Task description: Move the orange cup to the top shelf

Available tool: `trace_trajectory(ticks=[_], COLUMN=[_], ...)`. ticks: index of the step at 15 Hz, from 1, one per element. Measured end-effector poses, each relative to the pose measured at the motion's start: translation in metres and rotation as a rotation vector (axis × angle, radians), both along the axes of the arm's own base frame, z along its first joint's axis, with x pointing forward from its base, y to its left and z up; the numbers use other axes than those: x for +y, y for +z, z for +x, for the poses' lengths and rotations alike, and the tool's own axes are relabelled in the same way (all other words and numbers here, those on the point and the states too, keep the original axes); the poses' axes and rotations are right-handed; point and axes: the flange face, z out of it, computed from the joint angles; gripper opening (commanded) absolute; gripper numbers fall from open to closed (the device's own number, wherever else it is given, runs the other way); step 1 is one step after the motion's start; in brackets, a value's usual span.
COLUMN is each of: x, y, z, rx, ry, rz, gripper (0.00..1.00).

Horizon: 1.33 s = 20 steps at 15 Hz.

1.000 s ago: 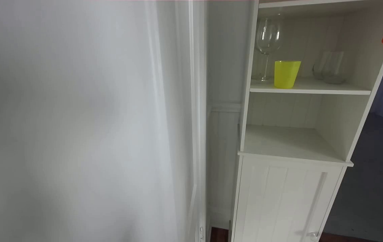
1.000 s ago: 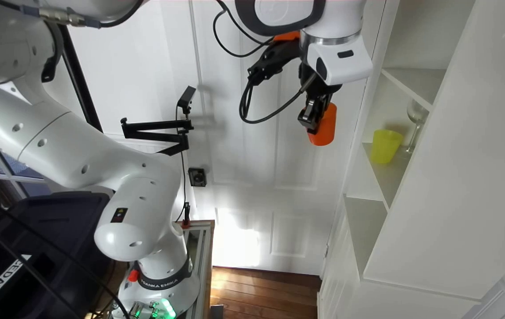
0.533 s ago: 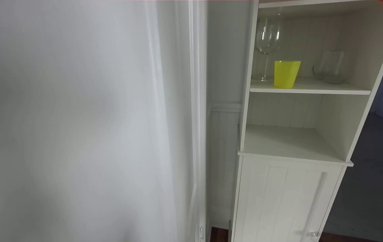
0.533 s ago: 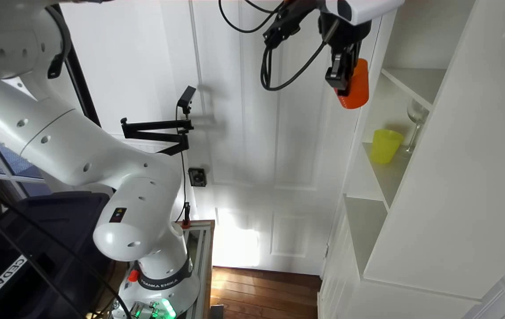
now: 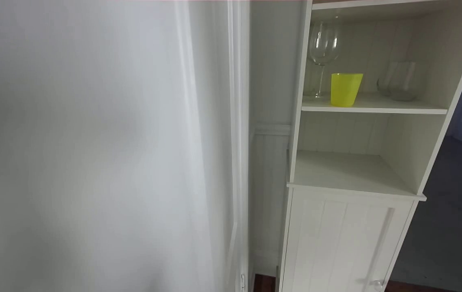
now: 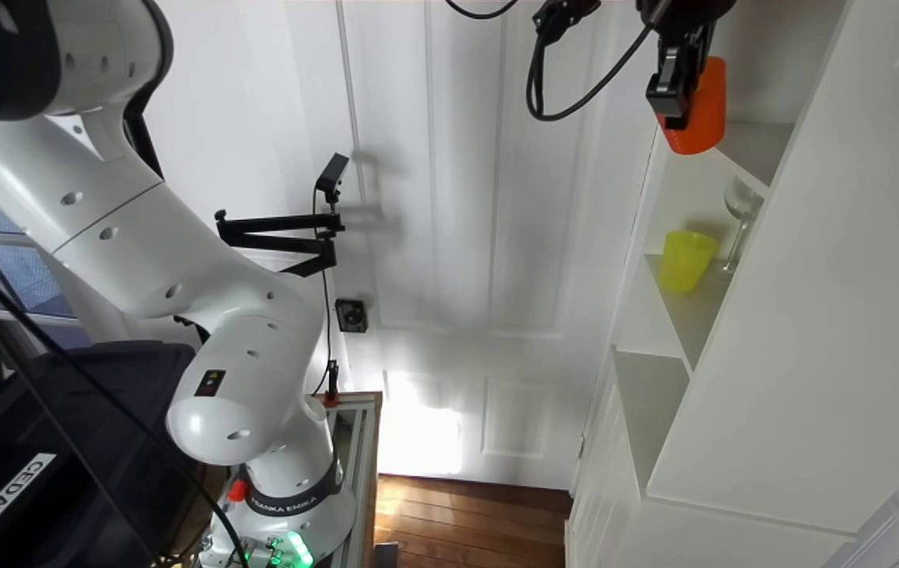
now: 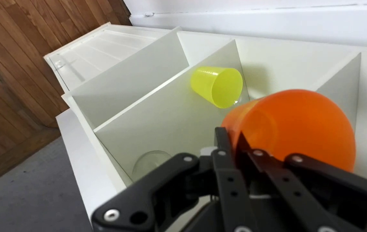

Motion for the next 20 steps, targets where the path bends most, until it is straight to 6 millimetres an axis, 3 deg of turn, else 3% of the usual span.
trace_trajectory(ticks=[8,10,20], x=[-0.005,-0.004,-0.004], y=[0.006,0.006,0.004], z=[0.044,0.050,0.063], rx=[0.017,0.023,0.040], ry=[-0.161,-0.180,-0.233], rz=[0.064,0.071,0.048], gripper=[0.01,0.32,0.98])
